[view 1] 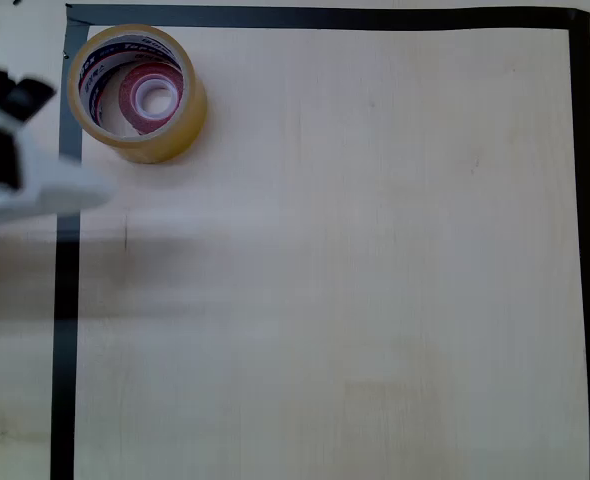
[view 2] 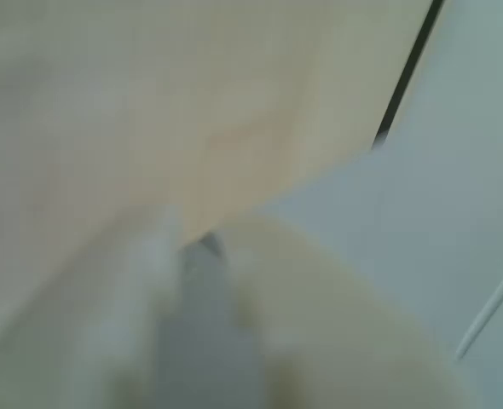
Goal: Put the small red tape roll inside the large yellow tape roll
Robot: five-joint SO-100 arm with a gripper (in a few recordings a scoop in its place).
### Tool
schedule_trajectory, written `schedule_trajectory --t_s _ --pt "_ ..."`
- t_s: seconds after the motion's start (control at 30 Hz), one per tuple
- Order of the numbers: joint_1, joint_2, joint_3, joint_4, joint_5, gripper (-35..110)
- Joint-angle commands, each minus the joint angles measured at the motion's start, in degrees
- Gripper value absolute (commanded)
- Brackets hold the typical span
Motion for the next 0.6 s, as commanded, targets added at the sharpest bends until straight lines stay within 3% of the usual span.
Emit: schedule_trajectory --t_s 0.0,0.13,0.37,0.57 --pt "2.3 30.1 19.1 -1.0 4.0 0" --pt "0.5 30.0 23.6 1.5 6.9 0" --pt "4.2 30.0 35.2 -4.0 6.5 0" --pt "5.4 30.0 35.3 -4.4 6.3 0"
